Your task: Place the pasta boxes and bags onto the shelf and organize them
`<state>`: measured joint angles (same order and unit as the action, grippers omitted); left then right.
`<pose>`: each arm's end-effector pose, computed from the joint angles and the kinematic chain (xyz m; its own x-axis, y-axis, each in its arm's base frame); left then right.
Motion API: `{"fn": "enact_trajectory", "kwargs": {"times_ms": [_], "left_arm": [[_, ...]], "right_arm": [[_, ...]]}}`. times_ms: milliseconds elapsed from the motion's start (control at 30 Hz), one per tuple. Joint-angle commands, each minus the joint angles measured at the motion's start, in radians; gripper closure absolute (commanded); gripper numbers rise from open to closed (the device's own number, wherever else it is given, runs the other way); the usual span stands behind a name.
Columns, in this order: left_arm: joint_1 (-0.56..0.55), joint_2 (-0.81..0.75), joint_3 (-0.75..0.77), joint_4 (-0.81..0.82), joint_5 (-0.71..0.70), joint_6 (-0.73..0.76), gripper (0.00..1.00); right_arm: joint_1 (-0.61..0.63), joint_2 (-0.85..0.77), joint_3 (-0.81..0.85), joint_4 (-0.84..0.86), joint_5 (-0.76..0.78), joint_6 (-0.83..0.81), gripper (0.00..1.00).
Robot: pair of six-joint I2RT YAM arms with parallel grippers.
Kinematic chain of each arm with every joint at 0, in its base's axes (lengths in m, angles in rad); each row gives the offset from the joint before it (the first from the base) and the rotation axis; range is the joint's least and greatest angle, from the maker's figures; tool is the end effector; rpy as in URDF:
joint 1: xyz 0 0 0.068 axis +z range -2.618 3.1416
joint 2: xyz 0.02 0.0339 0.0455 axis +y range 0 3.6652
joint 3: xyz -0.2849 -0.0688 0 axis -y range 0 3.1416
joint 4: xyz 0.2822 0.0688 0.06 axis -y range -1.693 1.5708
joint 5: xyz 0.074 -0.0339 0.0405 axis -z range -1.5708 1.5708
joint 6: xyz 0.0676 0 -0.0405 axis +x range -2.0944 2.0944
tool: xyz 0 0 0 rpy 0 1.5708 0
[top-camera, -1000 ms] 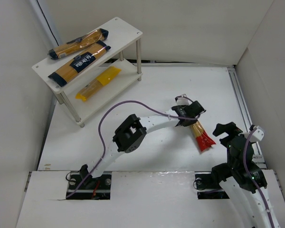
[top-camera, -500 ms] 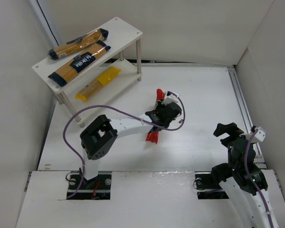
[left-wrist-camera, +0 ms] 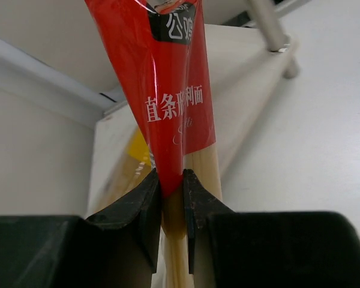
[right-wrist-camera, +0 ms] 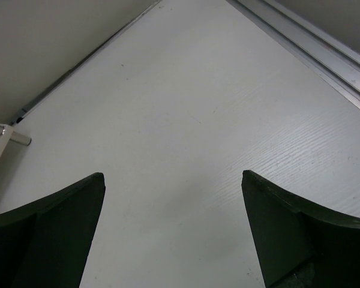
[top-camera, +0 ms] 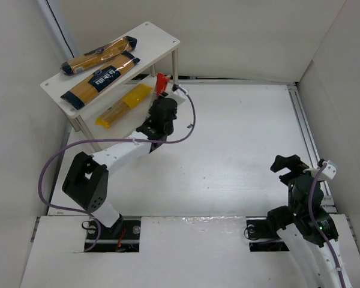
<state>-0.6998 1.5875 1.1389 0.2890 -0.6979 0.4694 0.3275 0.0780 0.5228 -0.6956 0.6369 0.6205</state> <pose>0.3563 -0.2432 0.3100 -0.1047 0.5413 -0.8343 0.0623 0.8408 0.5377 0.0974 -0.0094 0.2794 -0.0244 0.4854 -0.8740 0.3700 0.8165 0.4432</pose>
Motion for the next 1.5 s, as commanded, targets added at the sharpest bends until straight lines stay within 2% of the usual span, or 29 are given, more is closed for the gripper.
{"fn": "enact_trajectory", "kwargs": {"times_ms": [0, 133, 233, 300, 433, 600, 667, 800, 933, 1100, 1133, 1167, 1200, 1267, 1333, 1467], "left_arm": [[0.08, -0.118, 0.018, 0.179, 0.081, 0.245, 1.0], [0.144, -0.11, 0.054, 0.164, 0.23, 0.38, 1.0], [0.155, -0.049, 0.107, 0.079, 0.23, 0.465, 1.0], [0.171, -0.023, 0.107, 0.079, 0.245, 0.55, 1.0], [0.207, 0.043, 0.098, 0.128, 0.236, 0.697, 1.0], [0.269, 0.135, 0.068, 0.309, 0.183, 0.87, 1.0], [0.278, 0.147, 0.068, 0.32, 0.193, 0.87, 1.0], [0.304, 0.178, 0.117, 0.199, 0.247, 0.784, 1.0], [0.304, 0.19, 0.105, 0.181, 0.247, 0.743, 1.0], [0.304, 0.255, 0.185, 0.032, 0.238, 0.618, 1.0], [0.304, 0.255, 0.203, -0.006, 0.238, 0.586, 0.96], [0.304, 0.268, 0.222, -0.078, 0.251, 0.572, 0.78], [0.293, 0.269, 0.245, -0.099, 0.274, 0.559, 0.41], [0.293, 0.279, 0.265, -0.114, 0.275, 0.523, 0.11], [0.293, 0.29, 0.286, -0.123, 0.262, 0.514, 0.0], [0.293, 0.31, 0.297, -0.145, 0.252, 0.489, 0.0]], "right_arm": [[-0.004, 0.002, 0.005, 0.044, 0.03, -0.016, 0.0], [-0.004, 0.011, 0.005, 0.044, 0.04, -0.016, 0.0], [-0.004, 0.011, 0.005, 0.044, 0.04, -0.016, 0.0], [-0.004, 0.011, 0.005, 0.044, 0.049, -0.016, 0.0], [-0.004, 0.02, 0.005, 0.034, 0.058, 0.002, 0.0], [-0.004, 0.04, 0.014, 0.025, 0.076, 0.011, 0.0], [-0.004, 0.051, 0.014, 0.025, 0.076, 0.012, 0.0], [-0.004, 0.069, 0.023, 0.016, 0.095, 0.022, 0.0], [-0.004, 0.069, 0.023, 0.016, 0.113, 0.035, 0.0], [-0.004, 0.069, 0.023, 0.007, 0.122, 0.035, 0.0], [-0.004, 0.069, 0.023, 0.007, 0.122, 0.045, 0.0], [-0.004, 0.069, 0.023, -0.007, 0.122, 0.06, 0.0], [-0.004, 0.069, 0.023, -0.018, 0.122, 0.061, 0.0], [-0.004, 0.051, 0.023, -0.018, 0.122, 0.061, 0.0], [-0.004, 0.042, 0.023, -0.018, 0.122, 0.061, 0.0], [-0.004, 0.042, 0.023, -0.018, 0.122, 0.061, 0.0]]}}
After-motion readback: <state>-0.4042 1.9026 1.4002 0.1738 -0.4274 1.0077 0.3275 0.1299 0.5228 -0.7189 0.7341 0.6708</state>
